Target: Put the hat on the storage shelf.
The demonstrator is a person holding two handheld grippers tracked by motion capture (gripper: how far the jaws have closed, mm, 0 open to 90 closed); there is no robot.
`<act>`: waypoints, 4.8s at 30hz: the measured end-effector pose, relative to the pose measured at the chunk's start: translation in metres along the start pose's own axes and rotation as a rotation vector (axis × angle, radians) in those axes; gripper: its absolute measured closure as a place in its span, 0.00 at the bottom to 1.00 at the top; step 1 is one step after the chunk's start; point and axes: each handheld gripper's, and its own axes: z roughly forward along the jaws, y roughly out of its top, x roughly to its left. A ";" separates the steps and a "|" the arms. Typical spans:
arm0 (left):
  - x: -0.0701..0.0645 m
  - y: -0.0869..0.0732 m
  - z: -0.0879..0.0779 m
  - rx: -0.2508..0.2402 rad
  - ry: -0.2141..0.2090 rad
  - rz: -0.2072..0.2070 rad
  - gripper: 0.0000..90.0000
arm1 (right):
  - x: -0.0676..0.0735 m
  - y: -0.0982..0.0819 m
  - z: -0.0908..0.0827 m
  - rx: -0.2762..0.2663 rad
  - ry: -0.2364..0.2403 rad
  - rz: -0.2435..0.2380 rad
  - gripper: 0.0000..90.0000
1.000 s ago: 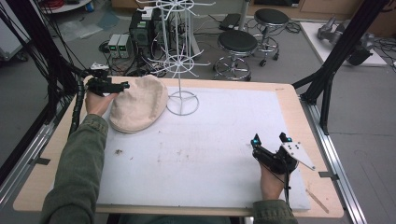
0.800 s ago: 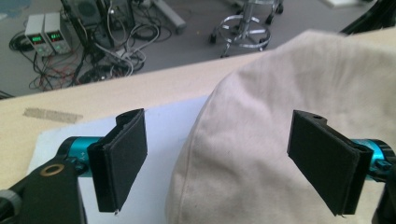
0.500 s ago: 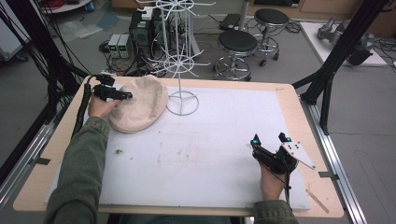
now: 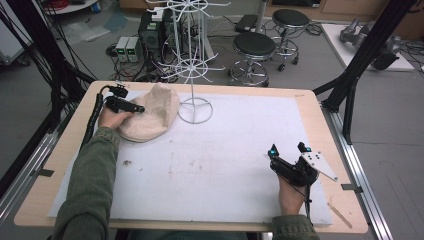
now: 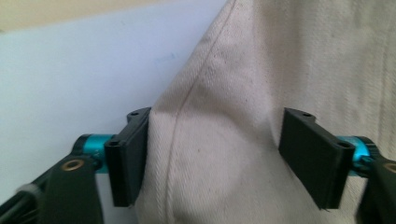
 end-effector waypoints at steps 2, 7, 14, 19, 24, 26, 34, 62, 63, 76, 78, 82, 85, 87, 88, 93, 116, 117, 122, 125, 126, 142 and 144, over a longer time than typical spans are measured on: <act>-0.001 0.000 0.000 0.005 0.011 0.010 0.33 | 0.000 0.000 0.000 0.002 0.000 -0.002 0.06; -0.002 0.001 -0.005 0.024 0.027 0.033 0.62 | 0.000 0.000 0.000 0.000 -0.002 -0.004 0.06; -0.005 -0.003 -0.011 0.003 0.040 0.069 0.87 | 0.000 0.000 -0.001 0.003 0.001 -0.005 0.06; -0.007 -0.002 -0.012 0.001 0.048 0.076 0.88 | 0.000 0.000 -0.001 0.003 0.000 -0.005 0.06; -0.005 -0.004 -0.014 -0.026 0.025 0.071 0.88 | 0.000 0.000 -0.001 0.005 0.001 -0.003 0.06; -0.005 -0.005 -0.015 -0.036 0.026 0.075 0.88 | 0.000 0.000 -0.001 0.005 0.001 -0.003 0.06; -0.006 -0.004 -0.025 -0.082 0.018 0.060 0.88 | 0.000 0.000 -0.002 0.007 0.001 0.000 0.06; -0.021 -0.022 -0.098 -0.410 0.002 0.040 0.88 | 0.000 0.001 -0.003 0.001 0.000 0.012 0.06; -0.022 -0.022 -0.101 -0.424 0.007 0.047 0.88 | 0.000 0.001 -0.003 0.001 0.000 0.013 0.06; -0.031 -0.032 -0.145 -0.599 -0.016 0.063 0.88 | 0.000 0.001 -0.003 0.000 0.000 0.015 0.06; -0.032 -0.032 -0.151 -0.617 -0.021 0.070 0.88 | 0.000 0.001 -0.003 -0.002 -0.001 0.015 0.06; -0.035 -0.035 -0.163 -0.659 -0.032 0.077 0.88 | 0.000 0.001 -0.003 0.000 -0.002 0.013 0.06; -0.037 -0.037 -0.170 -0.687 -0.043 0.078 0.88 | 0.000 0.001 -0.003 0.000 -0.003 0.013 0.06; -0.037 -0.038 -0.174 -0.705 -0.040 0.075 0.88 | 0.000 0.001 -0.003 0.001 -0.002 0.014 0.06; -0.038 -0.039 -0.176 -0.714 -0.036 0.075 0.88 | 0.001 0.001 -0.003 0.002 -0.002 0.017 0.06; -0.036 -0.044 -0.187 -0.757 -0.022 0.075 0.88 | 0.000 0.001 -0.003 0.001 -0.002 0.014 0.06; -0.046 -0.053 -0.241 -1.026 -0.122 0.055 0.87 | 0.000 0.000 -0.003 0.000 -0.001 0.010 0.06; -0.046 -0.053 -0.242 -1.034 -0.130 0.051 0.87 | 0.000 0.001 -0.003 0.001 -0.001 0.012 0.06; -0.055 -0.050 -0.247 -1.062 -0.127 0.042 0.87 | 0.000 0.001 -0.003 -0.003 -0.004 0.006 0.06; -0.062 -0.044 -0.251 -1.084 -0.133 0.061 0.87 | 0.001 0.001 -0.004 -0.004 -0.002 0.007 0.06; -0.063 -0.043 -0.253 -1.093 -0.134 0.071 0.87 | 0.001 0.001 -0.004 -0.004 -0.002 0.008 0.06; -0.066 -0.032 -0.277 -1.221 -0.171 0.027 0.87 | 0.001 0.001 -0.004 -0.004 -0.001 0.006 0.06; -0.066 -0.029 -0.279 -1.232 -0.176 0.022 0.87 | 0.001 0.001 -0.004 -0.005 0.000 0.007 0.06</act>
